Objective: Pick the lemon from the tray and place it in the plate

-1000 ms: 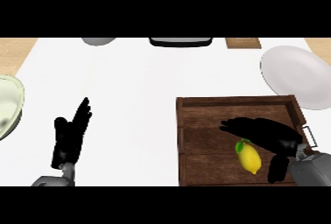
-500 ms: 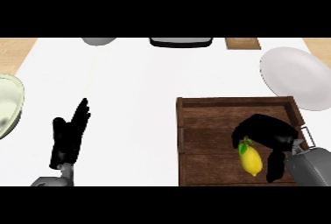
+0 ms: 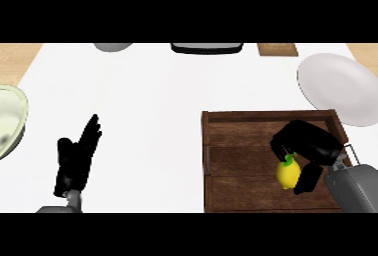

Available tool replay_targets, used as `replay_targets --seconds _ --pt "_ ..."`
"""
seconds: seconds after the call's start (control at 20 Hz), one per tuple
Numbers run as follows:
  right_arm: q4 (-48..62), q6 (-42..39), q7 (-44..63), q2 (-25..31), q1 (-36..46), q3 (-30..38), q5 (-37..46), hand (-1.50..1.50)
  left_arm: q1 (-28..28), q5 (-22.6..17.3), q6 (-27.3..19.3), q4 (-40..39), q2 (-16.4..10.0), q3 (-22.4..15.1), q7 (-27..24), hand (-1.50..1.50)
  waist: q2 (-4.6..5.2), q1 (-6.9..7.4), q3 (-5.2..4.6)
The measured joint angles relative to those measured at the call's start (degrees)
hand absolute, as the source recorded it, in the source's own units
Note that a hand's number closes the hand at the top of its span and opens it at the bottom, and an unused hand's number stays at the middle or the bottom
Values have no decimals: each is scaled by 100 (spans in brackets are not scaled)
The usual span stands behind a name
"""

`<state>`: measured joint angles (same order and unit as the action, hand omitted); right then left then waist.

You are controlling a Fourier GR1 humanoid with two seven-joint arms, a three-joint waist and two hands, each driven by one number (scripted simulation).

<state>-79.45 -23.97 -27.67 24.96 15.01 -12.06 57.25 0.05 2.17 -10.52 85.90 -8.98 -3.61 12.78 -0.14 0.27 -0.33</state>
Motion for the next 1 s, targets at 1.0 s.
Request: replay_targets --seconds 1.0 --pt "1561 2128 743 -40 1651 2920 -1117 150 -87 28 67 -247 75 100 -169 0 13 3 33"
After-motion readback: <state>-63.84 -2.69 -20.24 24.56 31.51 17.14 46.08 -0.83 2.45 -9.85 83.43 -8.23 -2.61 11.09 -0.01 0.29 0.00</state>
